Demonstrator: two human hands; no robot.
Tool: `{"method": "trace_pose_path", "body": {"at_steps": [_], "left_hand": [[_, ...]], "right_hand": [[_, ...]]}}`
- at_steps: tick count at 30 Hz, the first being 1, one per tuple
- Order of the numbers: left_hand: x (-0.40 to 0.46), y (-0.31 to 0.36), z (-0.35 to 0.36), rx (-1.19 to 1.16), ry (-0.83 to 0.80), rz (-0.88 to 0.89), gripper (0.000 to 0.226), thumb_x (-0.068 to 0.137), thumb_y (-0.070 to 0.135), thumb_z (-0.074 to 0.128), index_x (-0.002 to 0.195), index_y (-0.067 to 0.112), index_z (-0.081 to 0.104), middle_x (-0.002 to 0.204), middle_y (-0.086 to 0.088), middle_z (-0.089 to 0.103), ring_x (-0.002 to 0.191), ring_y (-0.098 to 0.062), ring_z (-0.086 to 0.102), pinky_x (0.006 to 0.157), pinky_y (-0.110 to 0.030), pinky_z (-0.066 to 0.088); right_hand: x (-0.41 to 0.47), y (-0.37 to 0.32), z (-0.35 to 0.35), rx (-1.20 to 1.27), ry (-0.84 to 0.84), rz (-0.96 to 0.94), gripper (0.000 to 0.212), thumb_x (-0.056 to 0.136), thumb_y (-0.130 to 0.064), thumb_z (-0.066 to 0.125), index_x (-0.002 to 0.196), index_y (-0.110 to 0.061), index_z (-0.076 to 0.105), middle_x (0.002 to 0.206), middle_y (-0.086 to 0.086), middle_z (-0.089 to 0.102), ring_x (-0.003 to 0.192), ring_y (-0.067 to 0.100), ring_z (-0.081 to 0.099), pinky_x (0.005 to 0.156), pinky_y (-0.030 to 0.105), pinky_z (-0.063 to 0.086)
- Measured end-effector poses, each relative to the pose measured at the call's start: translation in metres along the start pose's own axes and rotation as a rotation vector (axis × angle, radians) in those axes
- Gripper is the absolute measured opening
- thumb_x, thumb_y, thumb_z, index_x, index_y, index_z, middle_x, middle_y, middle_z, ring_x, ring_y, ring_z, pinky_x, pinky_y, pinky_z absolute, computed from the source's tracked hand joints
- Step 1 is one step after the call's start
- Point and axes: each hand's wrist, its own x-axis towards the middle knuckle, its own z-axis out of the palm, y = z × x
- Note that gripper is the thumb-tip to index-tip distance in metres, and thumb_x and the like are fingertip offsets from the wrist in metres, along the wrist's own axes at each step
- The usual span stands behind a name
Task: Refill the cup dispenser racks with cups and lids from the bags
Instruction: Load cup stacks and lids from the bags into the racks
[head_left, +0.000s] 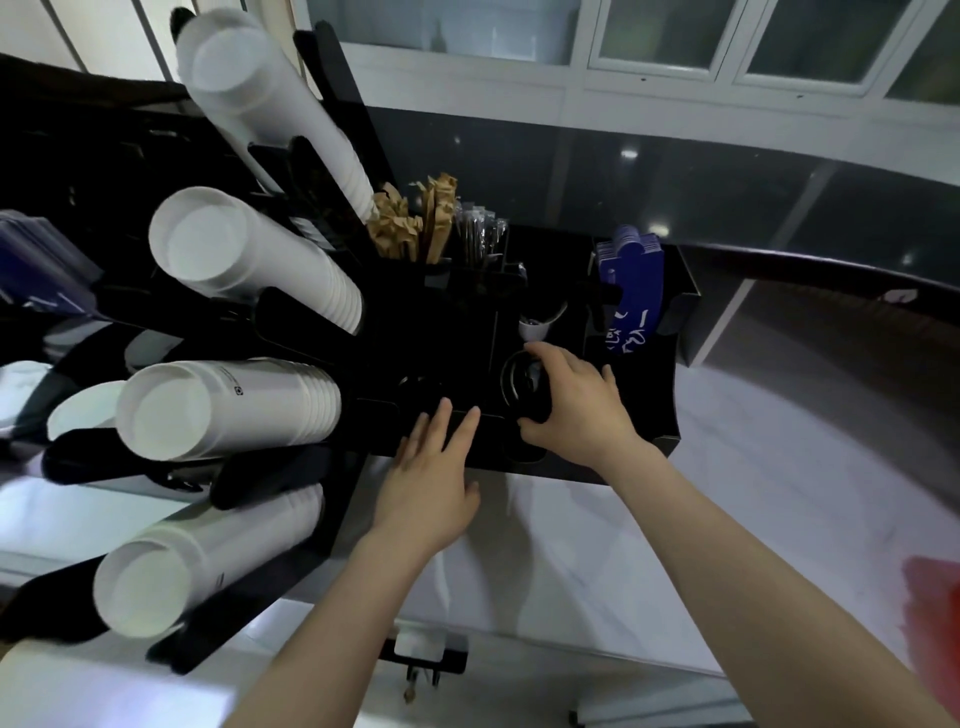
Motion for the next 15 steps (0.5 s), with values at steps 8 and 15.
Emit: {"method": "trace_pose_path", "body": {"at_steps": [8, 15], "left_hand": [[-0.013, -0.011, -0.007, 0.132, 0.098, -0.043, 0.081, 0.094, 0.03, 0.047, 0.152, 0.011, -0.007, 0.16, -0.01, -0.013, 0.148, -0.022, -0.007, 0.118, -0.032, 0.003], [-0.026, -0.019, -0.01, 0.012, 0.132, -0.208, 0.09, 0.093, 0.03, 0.052, 0.148, 0.001, -0.013, 0.157, -0.012, -0.022, 0.148, -0.022, -0.002, 0.113, -0.028, 0.022]], "right_hand": [[0.019, -0.039, -0.003, 0.233, 0.103, -0.157, 0.086, 0.07, -0.037, 0.075, 0.143, -0.024, 0.034, 0.142, -0.001, 0.044, 0.131, 0.021, 0.039, 0.106, 0.026, 0.029], [0.059, -0.082, 0.034, 0.055, -0.089, -0.118, 0.091, 0.07, -0.039, 0.076, 0.145, -0.019, 0.029, 0.139, 0.012, 0.045, 0.125, 0.034, 0.041, 0.1, 0.04, 0.042]]}}
